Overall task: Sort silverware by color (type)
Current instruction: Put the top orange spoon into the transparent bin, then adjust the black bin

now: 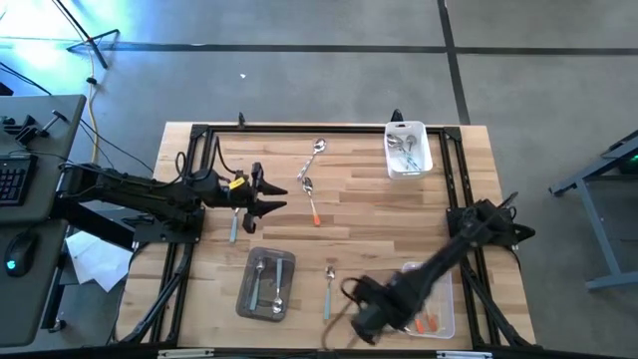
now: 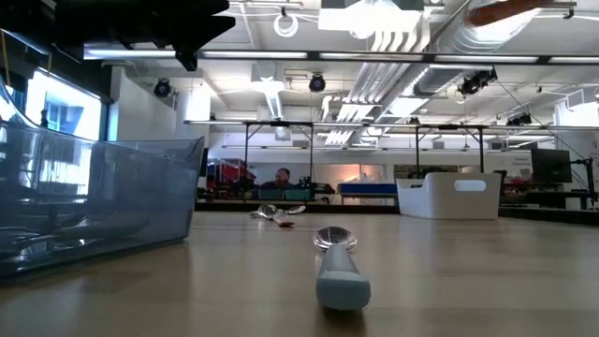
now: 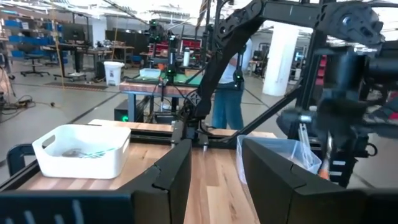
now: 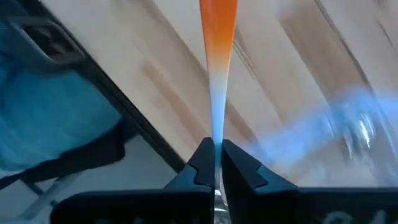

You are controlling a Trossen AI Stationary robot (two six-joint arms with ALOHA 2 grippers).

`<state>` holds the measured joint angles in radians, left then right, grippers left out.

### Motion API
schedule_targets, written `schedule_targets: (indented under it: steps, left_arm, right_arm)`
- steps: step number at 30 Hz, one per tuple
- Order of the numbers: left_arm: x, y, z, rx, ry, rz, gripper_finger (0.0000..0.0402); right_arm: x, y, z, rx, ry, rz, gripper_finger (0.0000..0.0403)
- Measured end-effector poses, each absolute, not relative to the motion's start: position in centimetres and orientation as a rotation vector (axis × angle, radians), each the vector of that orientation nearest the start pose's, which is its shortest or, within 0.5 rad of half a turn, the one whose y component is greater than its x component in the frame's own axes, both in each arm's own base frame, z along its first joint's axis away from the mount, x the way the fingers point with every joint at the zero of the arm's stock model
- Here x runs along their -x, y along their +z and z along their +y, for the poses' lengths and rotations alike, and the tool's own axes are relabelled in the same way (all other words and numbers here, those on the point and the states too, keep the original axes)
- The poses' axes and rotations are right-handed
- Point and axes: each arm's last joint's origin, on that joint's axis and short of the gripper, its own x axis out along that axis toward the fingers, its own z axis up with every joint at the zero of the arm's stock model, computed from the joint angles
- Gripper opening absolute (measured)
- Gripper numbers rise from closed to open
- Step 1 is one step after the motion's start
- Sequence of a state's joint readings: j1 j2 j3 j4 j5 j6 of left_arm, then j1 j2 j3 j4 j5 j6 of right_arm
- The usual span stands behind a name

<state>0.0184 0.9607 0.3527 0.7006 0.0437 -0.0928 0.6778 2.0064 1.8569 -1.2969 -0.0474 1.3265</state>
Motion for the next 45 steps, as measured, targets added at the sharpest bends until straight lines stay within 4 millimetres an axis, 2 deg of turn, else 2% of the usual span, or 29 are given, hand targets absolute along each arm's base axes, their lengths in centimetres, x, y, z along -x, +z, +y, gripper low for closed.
schedule_targets:
  steps: [4,8,12,16,23,27,30,34,39,42,45]
  left_arm:
    - [-20.0,23.8,0.0,0.08,-0.04,-0.091,0.0131]
    - [-20.0,23.8,-0.2,0.079,-0.049,-0.09,0.0131]
    - [-20.0,23.8,-0.4,0.082,-0.06,-0.09,0.0131]
    - [-20.0,23.8,-0.5,0.04,-0.062,-0.091,0.0131]
    - [-20.0,23.7,-0.6,0.05,-0.064,-0.083,0.0131]
    - [-20.1,23.3,-0.6,0.066,-0.063,-0.04,0.0131]
    - [-20.1,23.0,-0.6,0.06,-0.062,-0.002,0.0131]
    - [-19.8,22.4,-0.5,0.041,-0.06,0.075,0.013]
    - [-18.6,21.9,-0.5,0.037,-0.035,0.187,0.0107]
    - [-17.7,21.8,-1.0,0.029,-0.027,0.243,0.0079]
    - [-17.4,21.8,-1.9,0.04,-0.062,0.255,0.0045]
  right_arm:
    - [-27.3,27.7,26.5,-0.648,-0.614,1.55,0.0001]
    - [-24.3,26.7,27.2,-0.678,-0.776,1.554,0.0001]
    - [-21.9,25.4,26.2,-0.725,-0.891,1.525,0.0001]
    - [-20.2,23.7,24.4,-0.834,-0.887,1.487,0.0]
    - [-18.9,19.5,20.3,-0.957,-0.86,1.449,0.0]
    - [-18.9,17.8,19.4,-0.996,-0.772,1.442,0.0004]
    - [-18.7,17.4,19.2,-0.982,-0.775,1.473,0.0021]
    - [-18.8,18.4,19.3,-0.942,-0.76,1.496,0.0066]
    - [-19.3,22.1,19.4,-0.812,-0.746,1.519,0.0122]
    - [-20.0,24.8,18.9,-0.702,-0.732,1.433,0.0124]
    - [-21.3,26.3,18.0,-0.587,-0.669,1.314,0.0095]
